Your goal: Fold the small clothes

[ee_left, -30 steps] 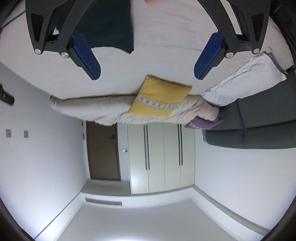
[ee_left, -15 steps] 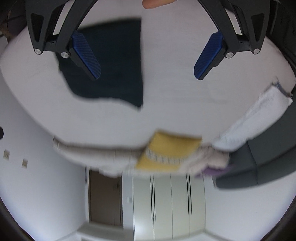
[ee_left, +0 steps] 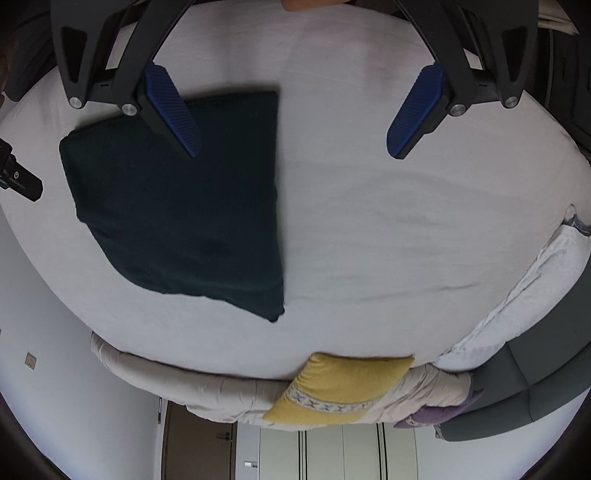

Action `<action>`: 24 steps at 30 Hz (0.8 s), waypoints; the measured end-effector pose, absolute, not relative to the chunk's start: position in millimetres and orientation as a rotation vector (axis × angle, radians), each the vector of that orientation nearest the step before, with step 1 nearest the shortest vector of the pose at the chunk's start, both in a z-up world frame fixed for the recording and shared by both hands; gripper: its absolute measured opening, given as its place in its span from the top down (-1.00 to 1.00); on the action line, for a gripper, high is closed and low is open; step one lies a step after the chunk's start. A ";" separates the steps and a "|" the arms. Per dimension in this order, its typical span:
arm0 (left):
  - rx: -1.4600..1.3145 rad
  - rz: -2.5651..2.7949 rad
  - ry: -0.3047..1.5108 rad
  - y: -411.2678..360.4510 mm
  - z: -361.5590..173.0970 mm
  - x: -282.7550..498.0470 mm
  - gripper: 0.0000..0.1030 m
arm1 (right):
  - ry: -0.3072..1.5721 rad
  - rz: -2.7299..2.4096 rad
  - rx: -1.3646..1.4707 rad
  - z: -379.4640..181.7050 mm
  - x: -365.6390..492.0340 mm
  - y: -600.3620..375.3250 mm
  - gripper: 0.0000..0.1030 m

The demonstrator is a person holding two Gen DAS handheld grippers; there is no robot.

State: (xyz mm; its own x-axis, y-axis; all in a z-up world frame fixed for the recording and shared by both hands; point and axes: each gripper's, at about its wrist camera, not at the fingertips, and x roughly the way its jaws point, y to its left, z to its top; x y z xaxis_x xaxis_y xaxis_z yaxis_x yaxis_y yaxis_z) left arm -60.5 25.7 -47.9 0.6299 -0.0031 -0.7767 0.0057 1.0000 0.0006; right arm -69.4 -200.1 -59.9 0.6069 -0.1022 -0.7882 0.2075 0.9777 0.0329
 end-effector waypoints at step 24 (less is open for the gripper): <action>-0.016 -0.035 0.871 24.9 -51.7 -62.1 -1.00 | 0.920 -0.124 0.081 -53.5 -79.2 -188.2 -1.00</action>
State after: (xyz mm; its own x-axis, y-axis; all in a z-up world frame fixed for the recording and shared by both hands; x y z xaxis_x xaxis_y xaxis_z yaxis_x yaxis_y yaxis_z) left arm -62.1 24.9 -51.7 0.6432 -0.0373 -0.7648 0.0240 0.9993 -0.0286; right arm -79.2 -188.2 -53.5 0.5992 -0.0722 -0.7974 0.1412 0.9898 0.0165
